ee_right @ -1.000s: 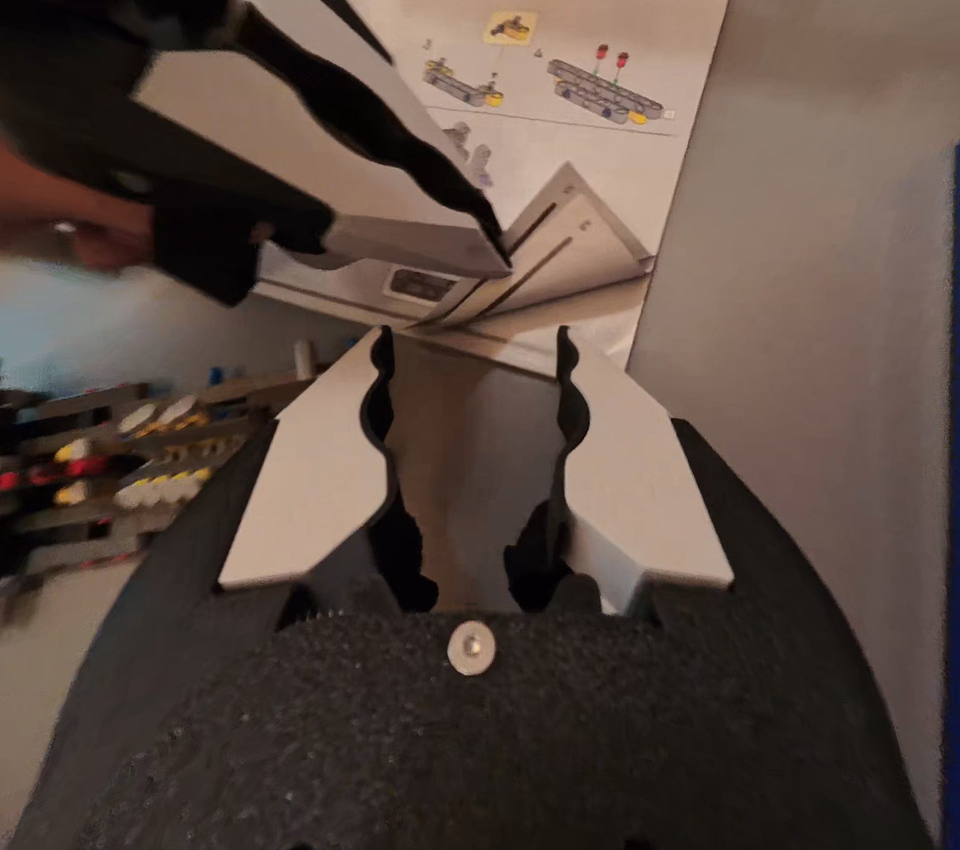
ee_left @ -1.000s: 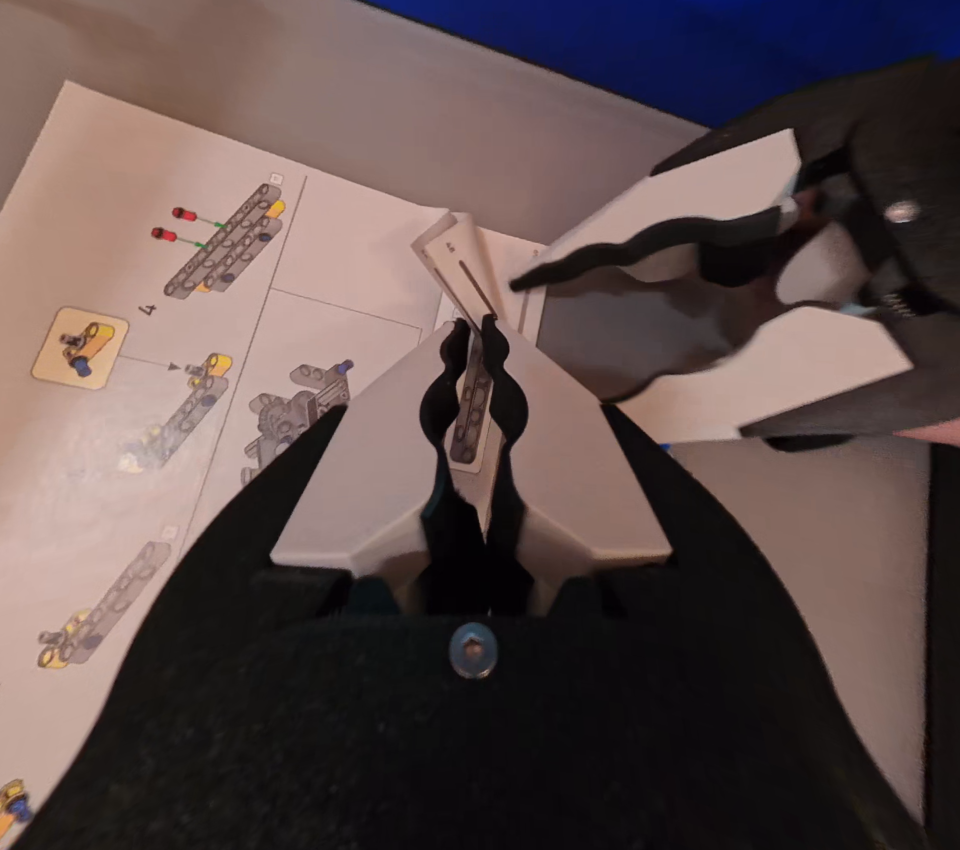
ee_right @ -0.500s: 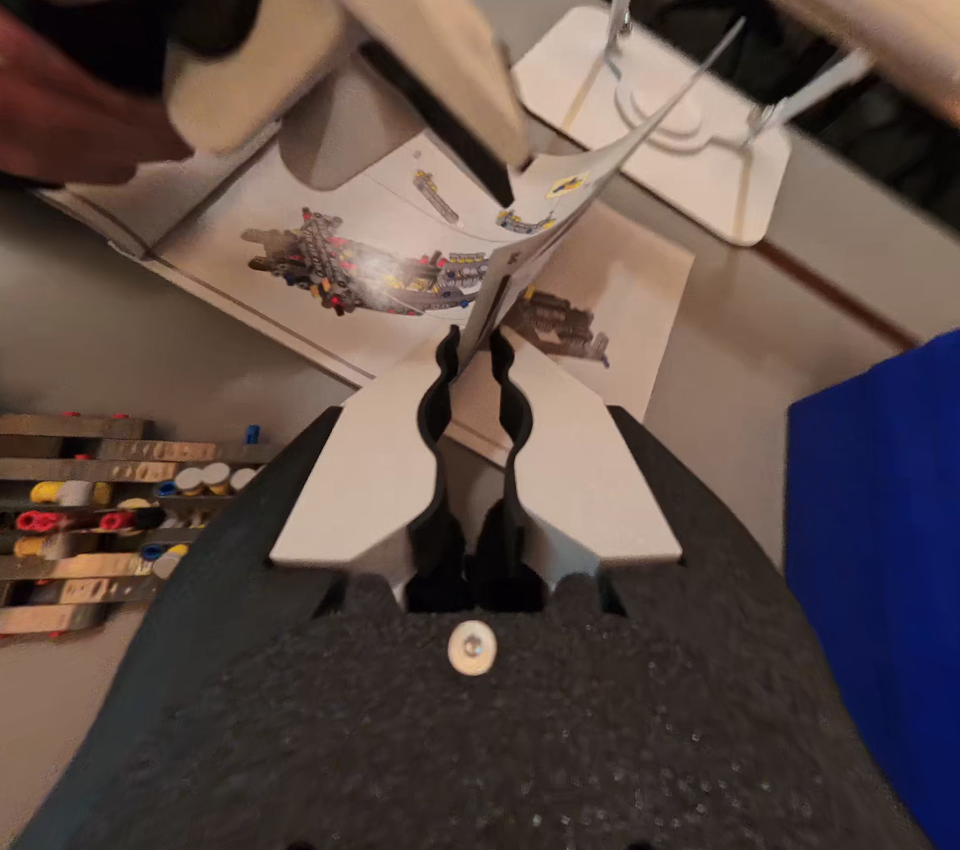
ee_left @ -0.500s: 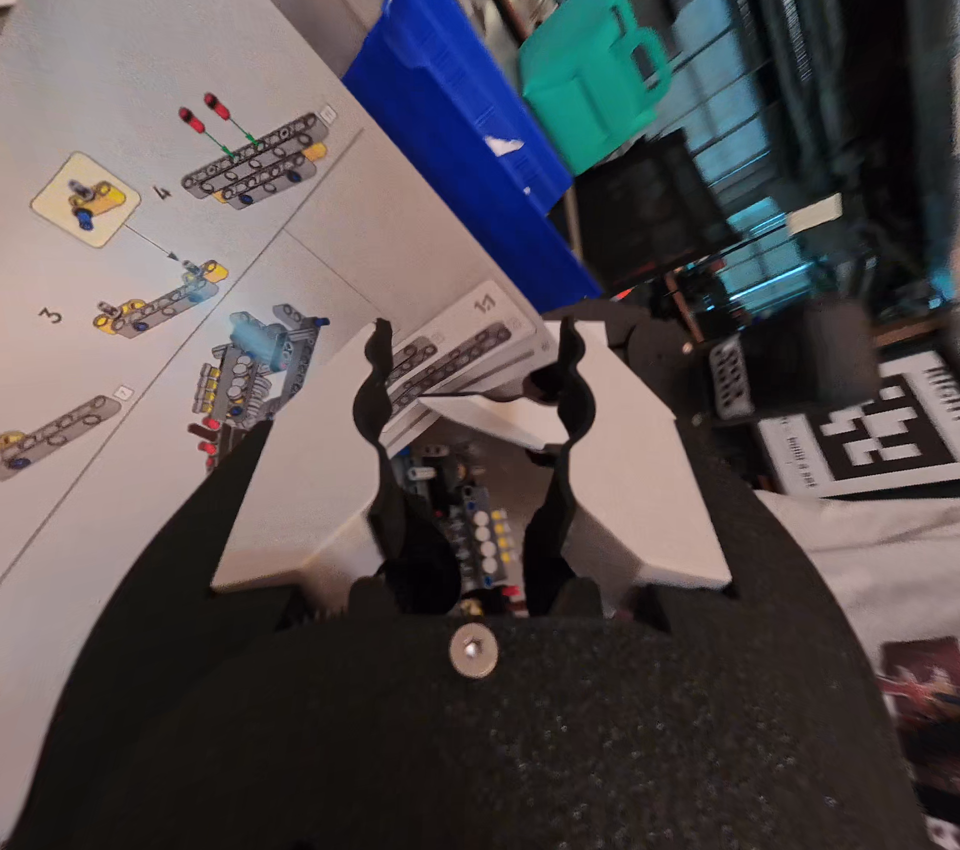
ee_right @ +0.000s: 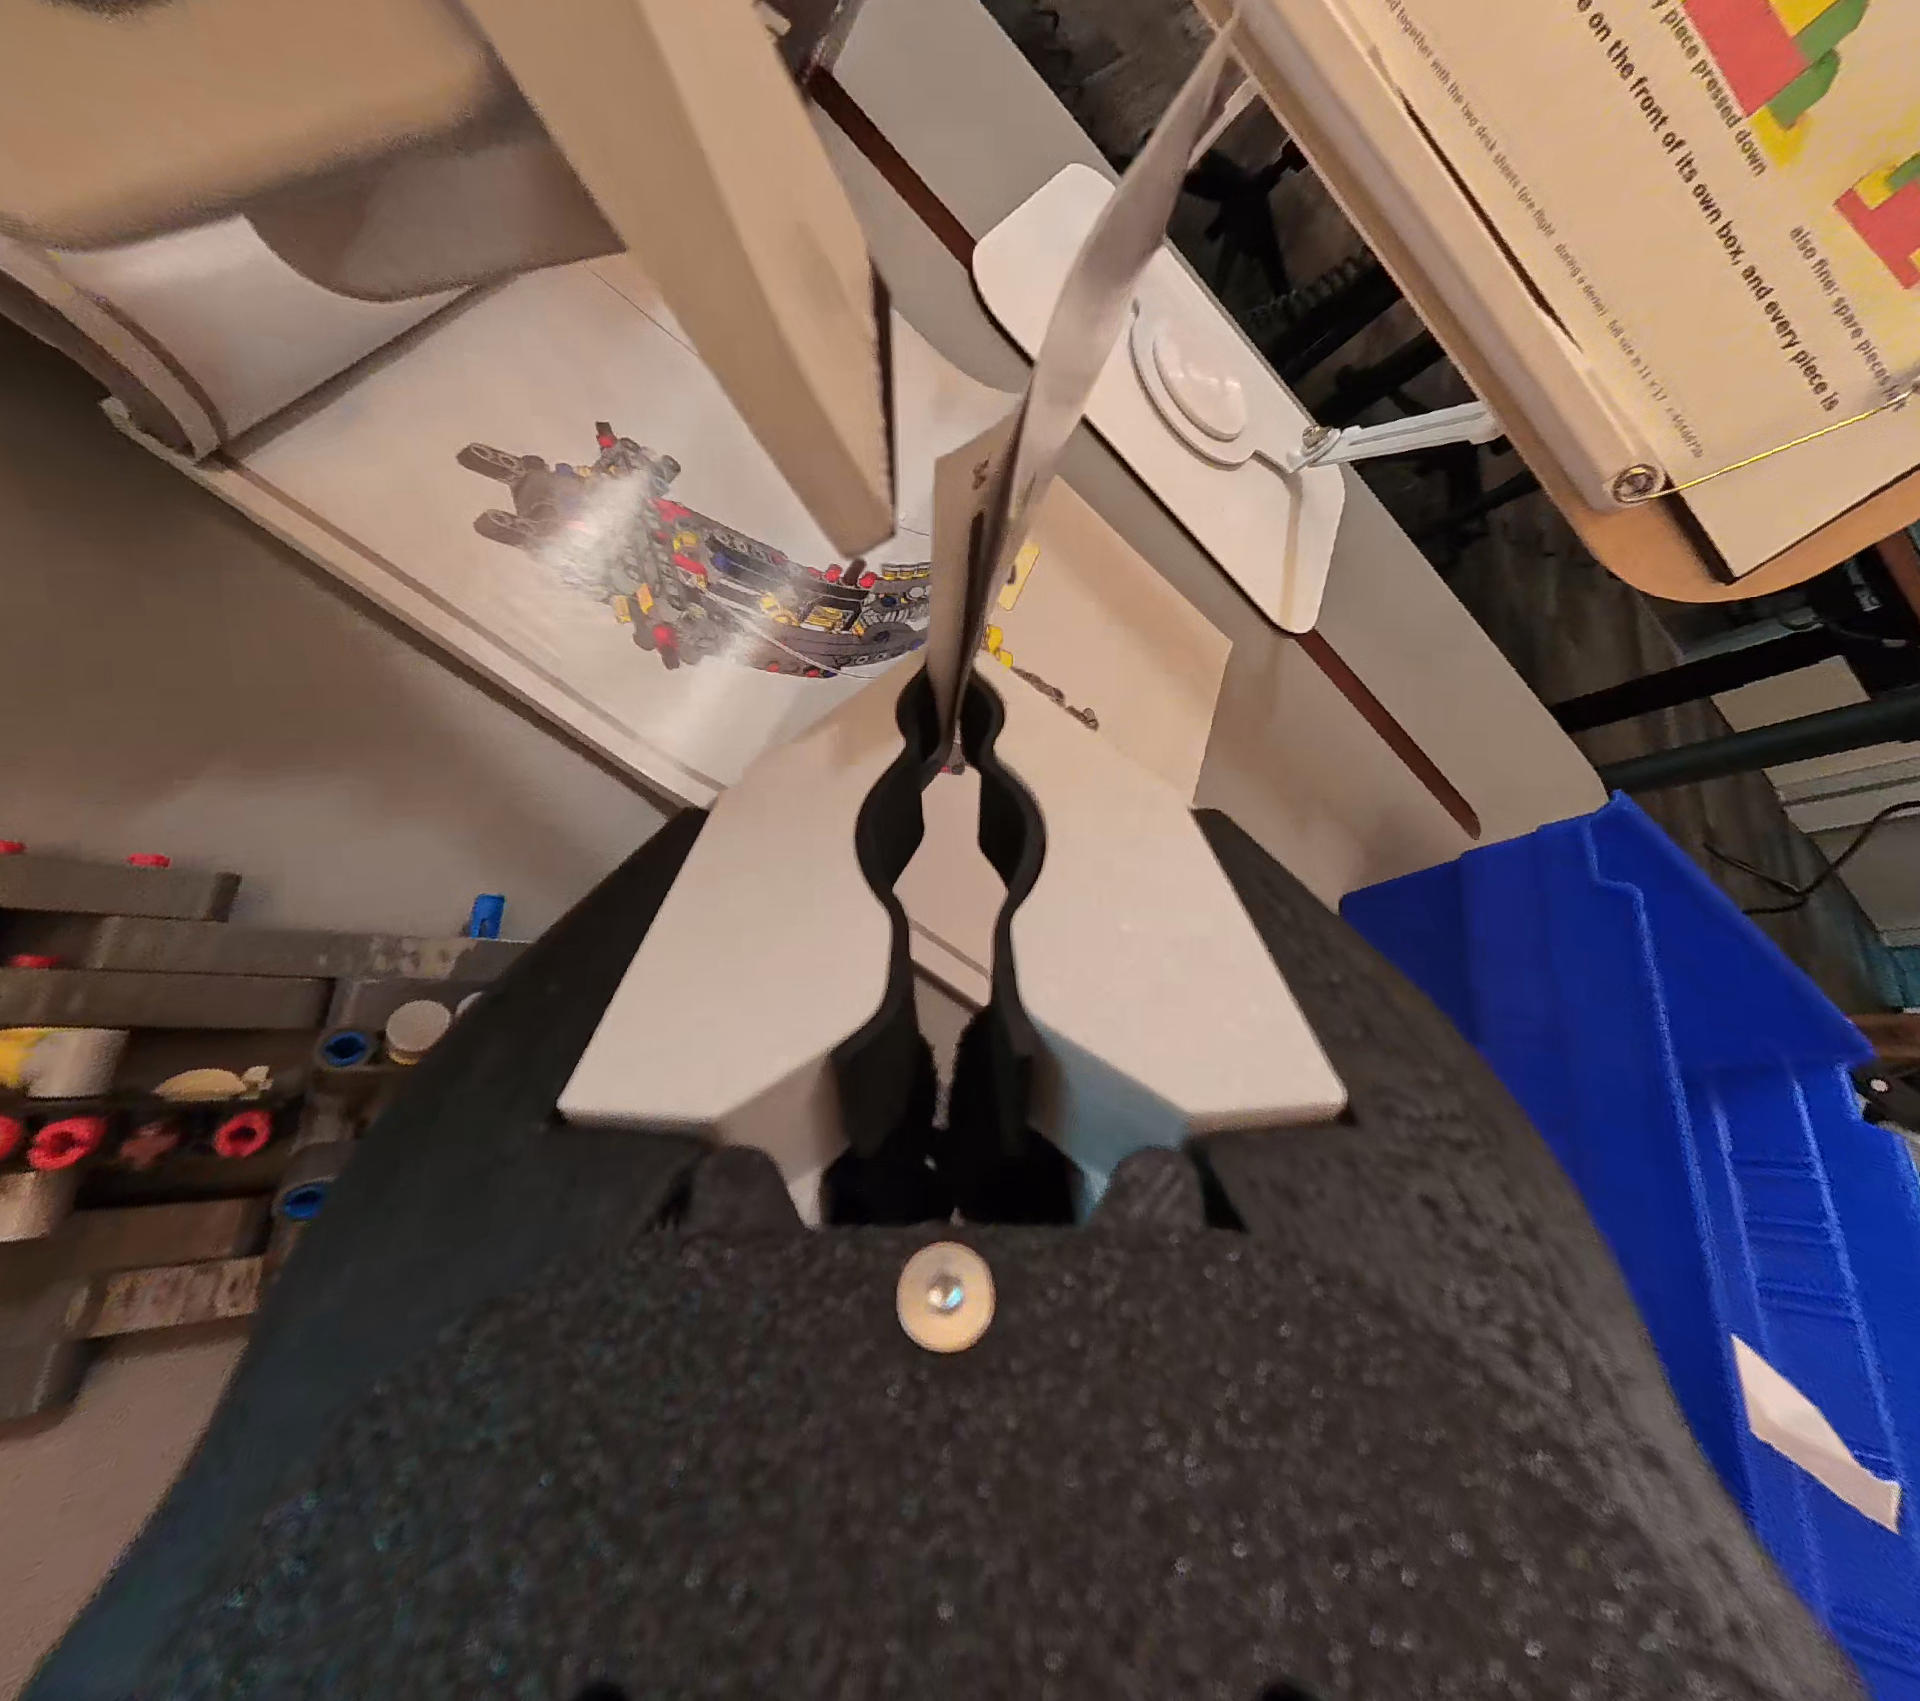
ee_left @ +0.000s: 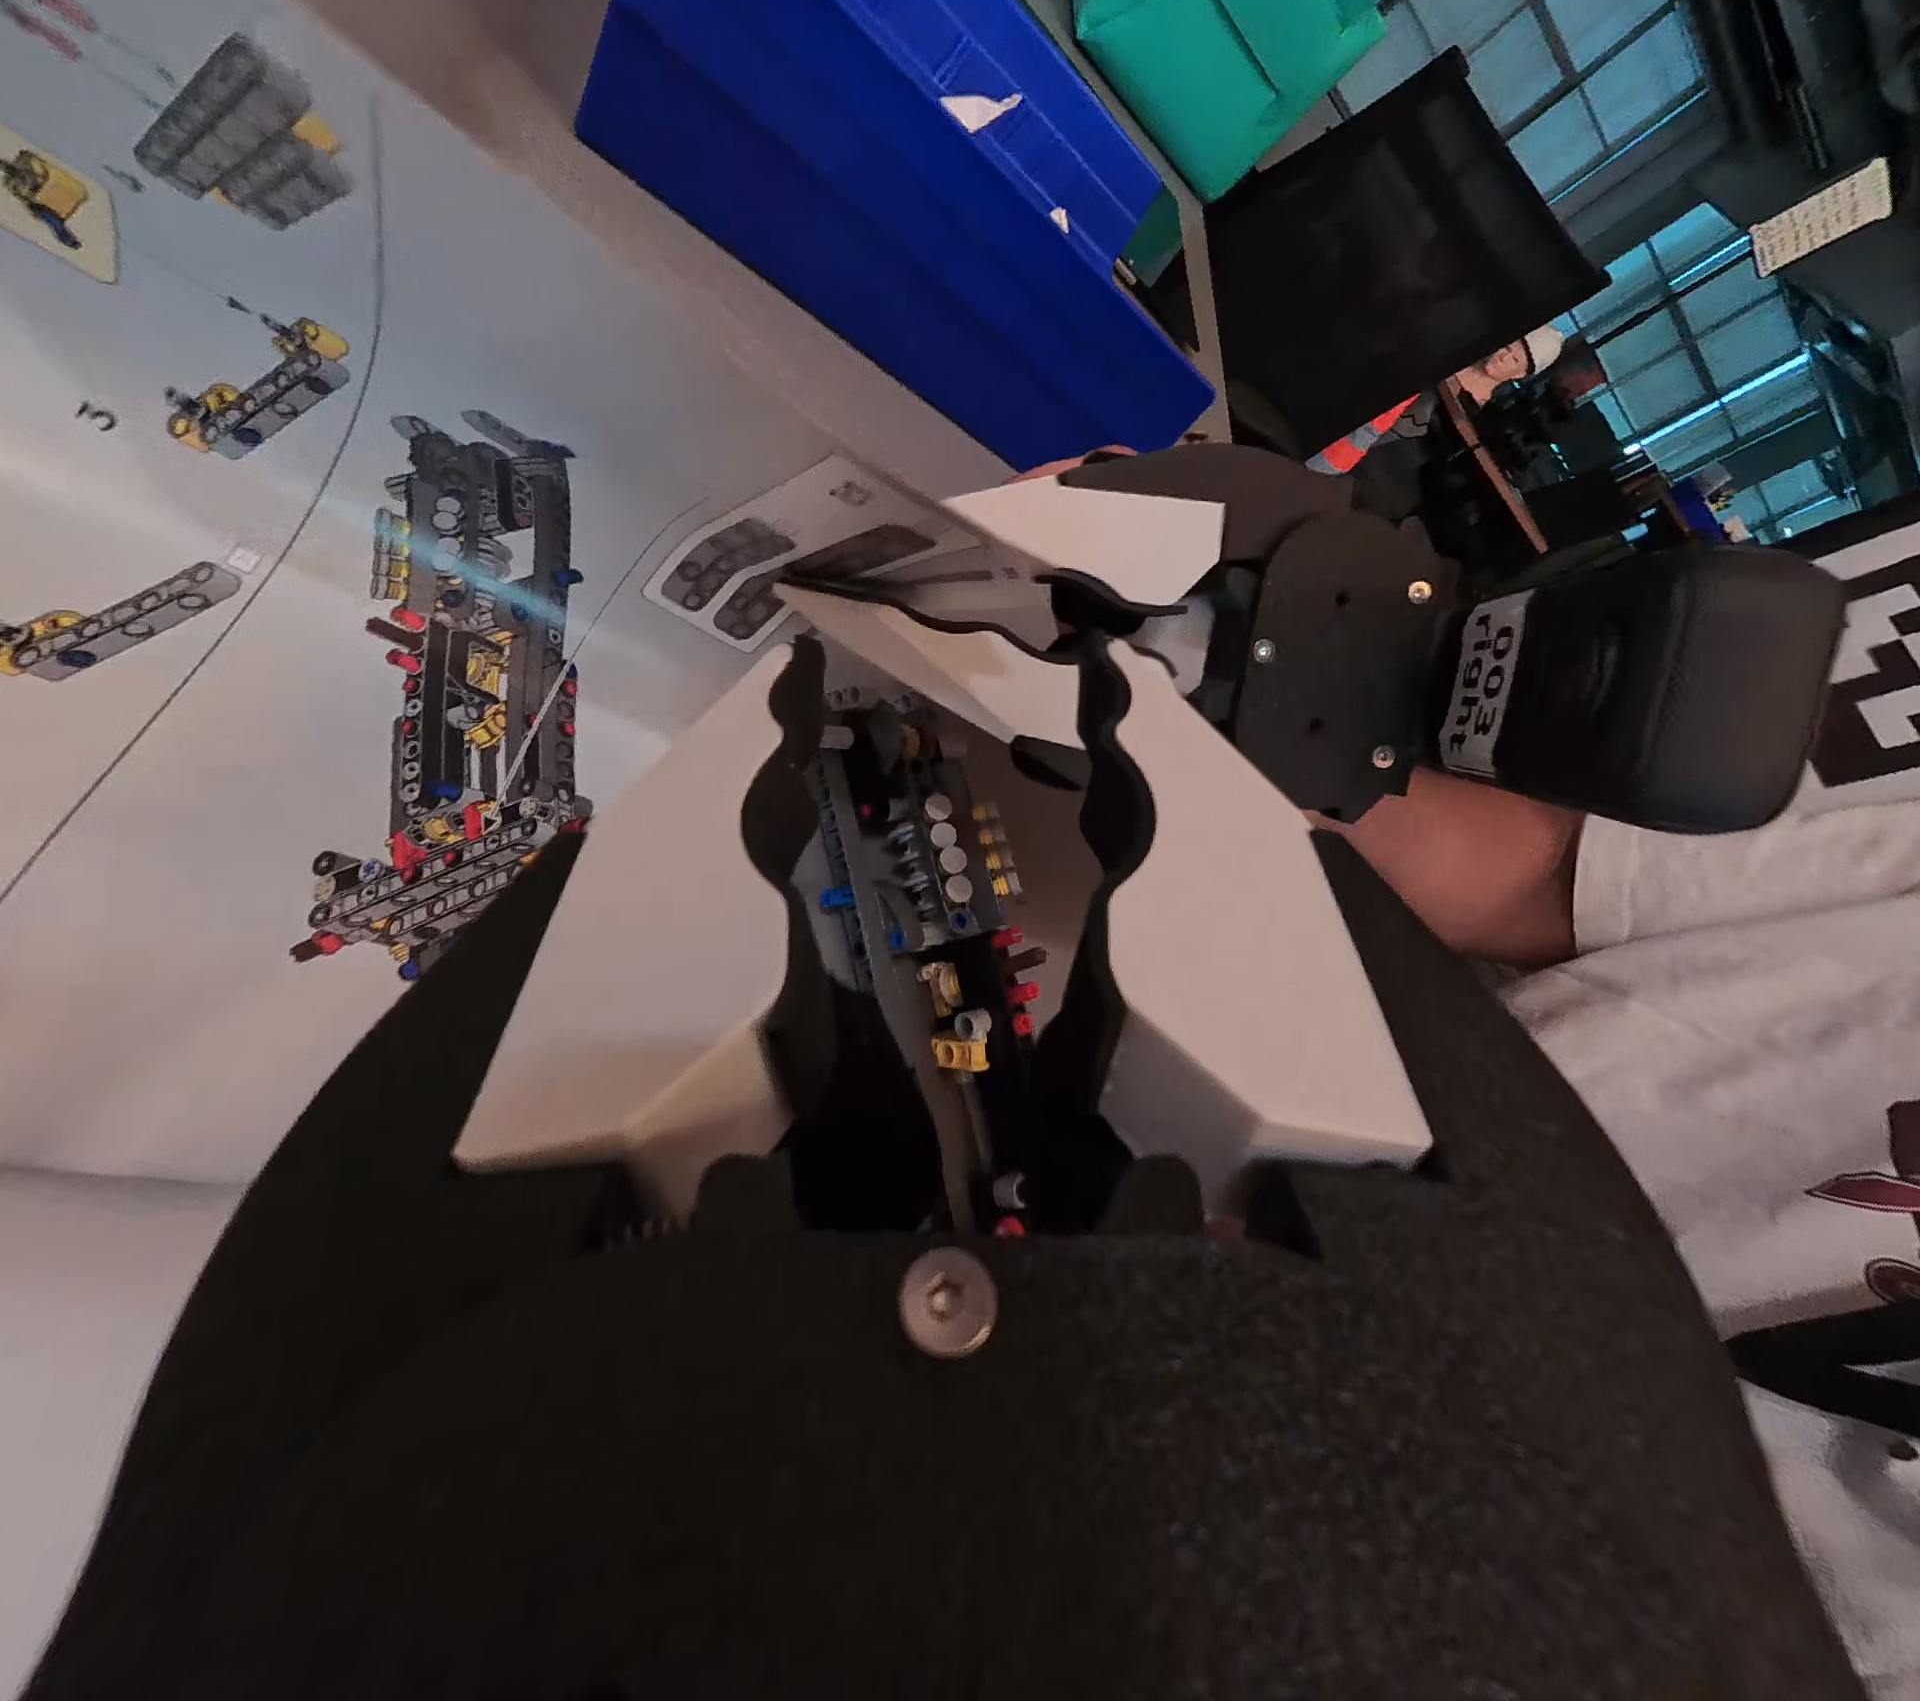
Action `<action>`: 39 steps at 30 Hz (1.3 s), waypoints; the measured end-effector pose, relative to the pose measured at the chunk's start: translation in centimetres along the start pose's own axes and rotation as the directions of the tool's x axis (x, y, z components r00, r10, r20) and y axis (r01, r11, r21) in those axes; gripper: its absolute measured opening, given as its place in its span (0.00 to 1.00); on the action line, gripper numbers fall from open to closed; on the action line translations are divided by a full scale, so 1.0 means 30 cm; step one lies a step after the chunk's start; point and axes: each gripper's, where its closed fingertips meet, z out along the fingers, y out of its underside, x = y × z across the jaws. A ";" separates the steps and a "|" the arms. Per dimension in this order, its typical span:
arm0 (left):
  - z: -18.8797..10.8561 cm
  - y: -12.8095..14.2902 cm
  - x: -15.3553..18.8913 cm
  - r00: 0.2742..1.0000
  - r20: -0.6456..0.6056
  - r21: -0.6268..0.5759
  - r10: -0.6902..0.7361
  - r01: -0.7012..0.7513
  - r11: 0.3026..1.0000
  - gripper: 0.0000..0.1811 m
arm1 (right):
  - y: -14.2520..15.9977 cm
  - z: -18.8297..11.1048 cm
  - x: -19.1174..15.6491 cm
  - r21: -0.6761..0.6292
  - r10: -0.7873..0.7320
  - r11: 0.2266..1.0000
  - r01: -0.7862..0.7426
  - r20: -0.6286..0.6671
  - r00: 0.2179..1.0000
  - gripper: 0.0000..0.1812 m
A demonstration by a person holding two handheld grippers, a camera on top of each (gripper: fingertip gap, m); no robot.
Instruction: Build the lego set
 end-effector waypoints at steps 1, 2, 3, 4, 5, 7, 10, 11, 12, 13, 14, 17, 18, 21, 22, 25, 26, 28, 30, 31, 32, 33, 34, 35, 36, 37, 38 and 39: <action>0.002 -0.002 0.009 1.000 -0.009 0.009 0.009 -0.009 1.000 0.26 | 0.001 0.000 -0.001 -0.001 -0.005 1.000 0.005 -0.002 1.000 0.01; 0.003 -0.006 0.014 1.000 -0.012 0.016 0.016 -0.015 1.000 0.26 | 0.001 -0.001 0.000 0.001 -0.011 1.000 0.011 -0.006 1.000 0.00; 0.004 -0.012 0.015 1.000 -0.004 0.025 0.025 -0.025 0.999 0.25 | 0.000 -0.002 -0.001 0.004 -0.014 1.000 0.014 -0.007 1.000 0.00; 0.004 -0.020 0.011 0.999 0.014 0.037 0.038 -0.038 0.999 0.24 | 0.000 -0.002 -0.003 0.005 -0.014 1.000 0.014 -0.005 1.000 0.01; 0.005 -0.024 0.003 0.998 0.037 0.040 0.048 -0.050 0.998 0.22 | 0.001 -0.001 -0.004 0.005 -0.011 1.000 0.011 -0.002 1.000 0.01; 0.007 -0.025 -0.014 0.995 0.075 0.032 0.071 -0.073 0.997 0.19 | 0.001 0.000 -0.005 0.008 0.006 1.000 -0.006 0.008 1.000 0.01; 0.008 -0.029 -0.022 0.994 0.082 0.043 0.076 -0.080 0.996 0.15 | 0.002 0.000 -0.003 0.012 0.020 1.000 -0.020 0.019 1.000 0.01; 0.008 -0.031 -0.021 0.994 0.080 0.051 0.079 -0.083 0.995 0.12 | 0.003 0.000 -0.002 0.012 0.020 1.000 -0.020 0.019 1.000 0.01; 0.008 -0.034 -0.023 0.993 0.084 0.060 0.082 -0.087 0.994 0.11 | 0.005 0.001 -0.003 0.011 0.021 1.000 -0.021 0.022 1.000 0.01; 0.008 -0.038 -0.025 0.992 0.092 0.071 0.084 -0.091 0.993 0.09 | 0.005 0.001 -0.005 0.011 0.021 1.000 -0.021 0.025 0.999 0.01; 0.009 -0.040 -0.025 0.992 0.094 0.079 0.087 -0.095 0.992 0.06 | 0.005 0.001 -0.005 0.012 0.020 1.000 -0.020 0.024 1.000 0.01; 0.012 -0.051 -0.023 0.989 0.107 0.105 0.105 -0.116 0.988 0.02 | 0.001 0.001 -0.013 0.018 0.025 1.000 -0.026 0.038 0.999 0.01; 0.013 -0.055 -0.024 0.986 0.117 0.114 0.115 -0.128 0.985 0.01 | 0.000 0.001 -0.015 0.020 0.025 0.999 -0.026 0.043 0.999 0.01; 0.018 -0.067 -0.026 0.980 0.134 0.133 0.144 -0.162 0.978 0.00 | 0.000 0.001 -0.024 0.025 0.029 0.999 -0.030 0.063 0.998 0.04; 0.024 -0.064 -0.024 0.982 0.124 0.126 0.142 -0.157 0.979 0.00 | 0.001 0.001 -0.032 0.025 0.040 0.999 -0.042 0.083 0.996 0.06; 0.046 -0.058 -0.021 0.987 0.092 0.116 0.133 -0.143 0.983 0.00 | 0.006 0.002 -0.040 0.024 0.097 0.995 -0.101 0.130 0.987 0.07; 0.048 -0.060 -0.020 0.988 0.089 0.119 0.129 -0.139 0.983 0.00 | 0.007 0.001 -0.034 0.028 0.112 0.993 -0.116 0.132 0.985 0.06; 0.046 -0.064 -0.015 0.988 0.083 0.128 0.133 -0.143 0.981 0.00 | 0.008 0.000 -0.023 0.036 0.130 0.990 -0.136 0.135 0.982 0.05; 0.036 -0.064 -0.004 0.985 0.075 0.133 0.156 -0.165 0.977 0.00 | 0.013 0.001 -0.020 0.036 0.148 0.987 -0.155 0.145 0.978 0.05; 0.031 -0.062 0.006 0.983 0.065 0.132 0.169 -0.177 0.975 0.01 | 0.014 0.002 -0.021 0.036 0.157 0.986 -0.164 0.153 0.976 0.05; 0.027 -0.057 0.015 0.983 0.055 0.127 0.175 -0.181 0.975 0.02 | 0.016 0.004 -0.022 0.035 0.163 0.985 -0.171 0.159 0.974 0.05; 0.024 -0.053 0.021 0.983 0.048 0.124 0.177 -0.181 0.976 0.04 | 0.016 0.005 -0.023 0.034 0.166 0.984 -0.174 0.164 0.973 0.05; 0.022 -0.051 0.025 0.983 0.045 0.123 0.178 -0.183 0.975 0.08 | 0.016 0.006 -0.023 0.035 0.166 0.984 -0.174 0.166 0.972 0.05; 0.021 -0.049 0.025 0.982 0.052 0.121 0.182 -0.187 0.975 0.10 | 0.015 0.007 -0.023 0.036 0.166 0.984 -0.174 0.166 0.972 0.04; 0.021 -0.047 0.026 0.980 0.058 0.118 0.190 -0.196 0.974 0.11 | 0.014 0.008 -0.022 0.037 0.165 0.984 -0.173 0.166 0.972 0.04; 0.022 -0.043 0.026 0.978 0.065 0.111 0.200 -0.206 0.972 0.11 | 0.013 0.008 -0.023 0.036 0.165 0.984 -0.173 0.166 0.972 0.05; 0.024 -0.040 0.023 0.975 0.079 0.102 0.207 -0.215 0.971 0.11 | 0.012 0.008 -0.024 0.036 0.163 0.985 -0.171 0.167 0.972 0.05; 0.026 -0.040 0.020 0.972 0.094 0.097 0.215 -0.224 0.970 0.11 | 0.012 0.008 -0.025 0.036 0.161 0.985 -0.170 0.167 0.973 0.04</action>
